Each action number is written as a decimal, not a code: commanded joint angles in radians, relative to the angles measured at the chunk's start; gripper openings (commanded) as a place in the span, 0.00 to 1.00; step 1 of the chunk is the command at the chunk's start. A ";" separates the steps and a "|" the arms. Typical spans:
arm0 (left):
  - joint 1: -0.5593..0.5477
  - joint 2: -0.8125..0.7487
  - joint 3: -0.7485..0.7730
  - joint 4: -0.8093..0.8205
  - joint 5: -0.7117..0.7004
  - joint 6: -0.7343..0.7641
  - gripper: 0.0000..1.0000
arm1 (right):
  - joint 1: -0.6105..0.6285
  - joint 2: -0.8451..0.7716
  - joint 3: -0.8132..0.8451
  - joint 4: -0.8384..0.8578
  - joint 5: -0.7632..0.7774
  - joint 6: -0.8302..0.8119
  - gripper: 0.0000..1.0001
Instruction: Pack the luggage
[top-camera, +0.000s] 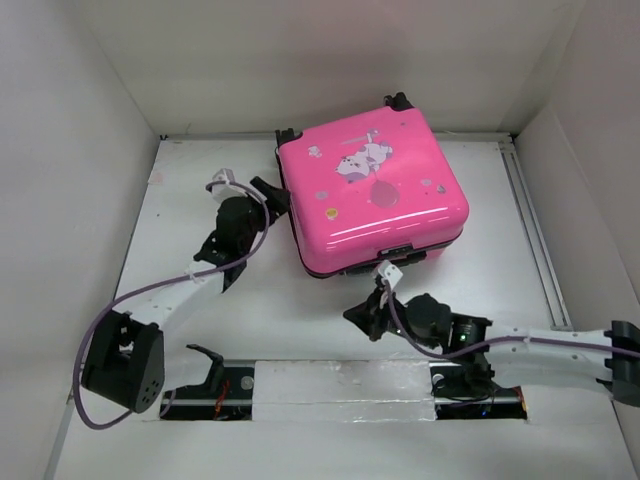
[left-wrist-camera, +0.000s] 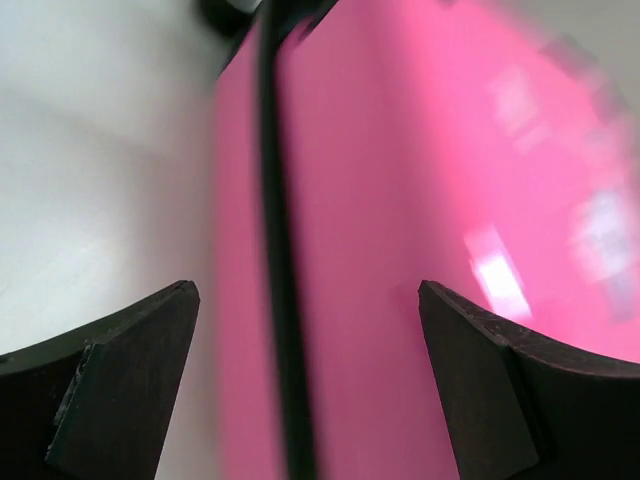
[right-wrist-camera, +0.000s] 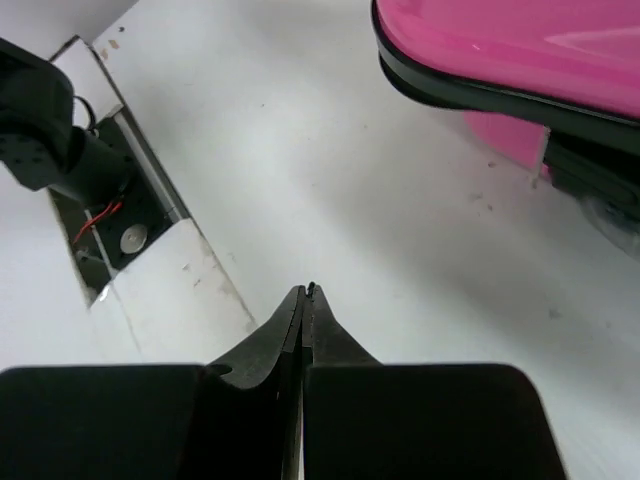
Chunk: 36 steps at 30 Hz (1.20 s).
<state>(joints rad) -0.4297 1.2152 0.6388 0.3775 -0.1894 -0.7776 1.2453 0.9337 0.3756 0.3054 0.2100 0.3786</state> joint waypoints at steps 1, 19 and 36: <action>0.049 0.030 0.114 0.176 0.047 -0.120 0.88 | 0.002 -0.143 -0.030 -0.149 -0.029 0.071 0.00; 0.324 0.901 0.979 0.043 0.535 -0.354 0.95 | 0.002 -0.208 -0.021 -0.210 0.014 0.098 0.03; 0.295 1.124 1.124 0.345 0.622 -0.638 0.37 | 0.002 -0.170 -0.030 -0.201 0.149 0.138 0.40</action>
<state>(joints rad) -0.1112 2.3371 1.7329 0.5785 0.3851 -1.3369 1.2442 0.7673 0.3450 0.0509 0.3038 0.4927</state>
